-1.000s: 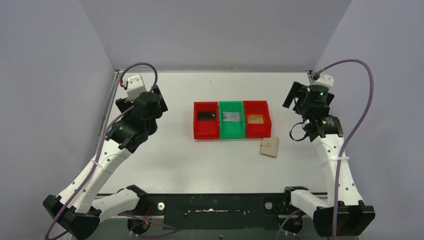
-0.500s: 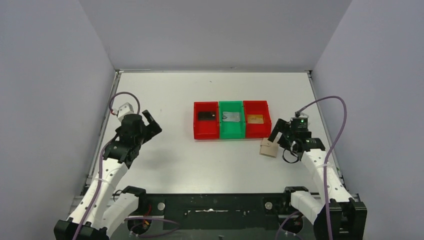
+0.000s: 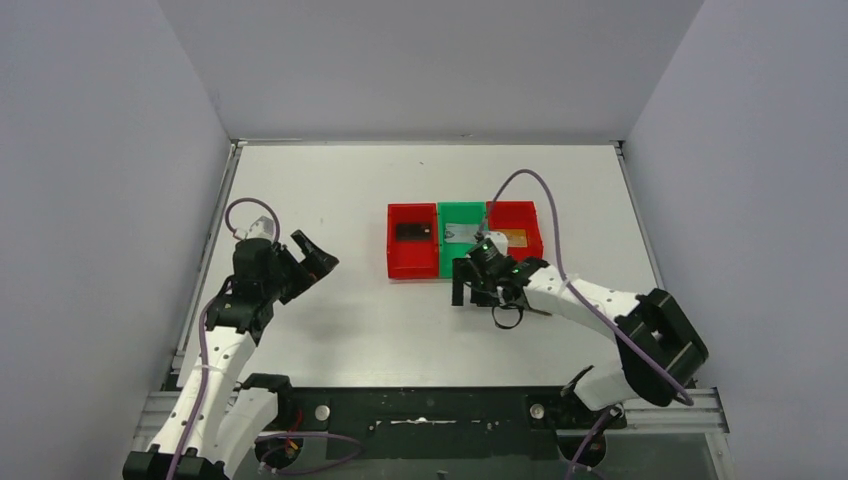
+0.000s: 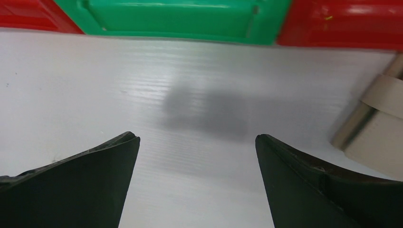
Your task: Take the credit cards out of the card holder
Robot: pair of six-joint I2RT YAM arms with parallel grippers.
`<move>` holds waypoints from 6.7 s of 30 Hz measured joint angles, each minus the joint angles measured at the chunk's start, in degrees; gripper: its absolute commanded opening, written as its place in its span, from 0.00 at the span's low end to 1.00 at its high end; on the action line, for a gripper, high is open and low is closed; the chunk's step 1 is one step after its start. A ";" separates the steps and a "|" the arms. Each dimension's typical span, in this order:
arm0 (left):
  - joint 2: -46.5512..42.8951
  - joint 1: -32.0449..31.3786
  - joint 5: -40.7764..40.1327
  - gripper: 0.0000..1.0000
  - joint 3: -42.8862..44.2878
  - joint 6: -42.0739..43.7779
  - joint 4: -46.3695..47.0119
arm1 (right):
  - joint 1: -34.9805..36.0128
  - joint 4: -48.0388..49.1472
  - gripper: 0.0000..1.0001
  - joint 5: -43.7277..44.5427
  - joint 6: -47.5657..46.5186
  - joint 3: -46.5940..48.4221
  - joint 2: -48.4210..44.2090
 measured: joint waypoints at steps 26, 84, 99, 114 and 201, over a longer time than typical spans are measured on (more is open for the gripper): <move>-6.21 0.52 1.73 0.98 0.02 0.76 -0.02 | -4.57 8.59 0.98 9.53 -8.11 17.90 24.33; -1.95 -1.22 6.43 0.89 -5.57 5.75 7.74 | 7.37 9.35 0.71 -0.20 -7.91 1.22 4.59; 15.15 -29.55 1.42 0.81 -2.56 0.68 11.08 | -5.44 13.22 0.55 -5.62 1.33 -13.55 -6.80; 45.83 -47.10 -8.20 0.70 21.07 -9.84 15.96 | -8.57 23.47 0.51 -12.83 6.97 -20.79 -10.27; 34.71 -53.83 -22.58 0.00 3.15 -24.68 13.20 | 0.13 18.16 0.74 -13.05 -0.76 -10.58 -4.22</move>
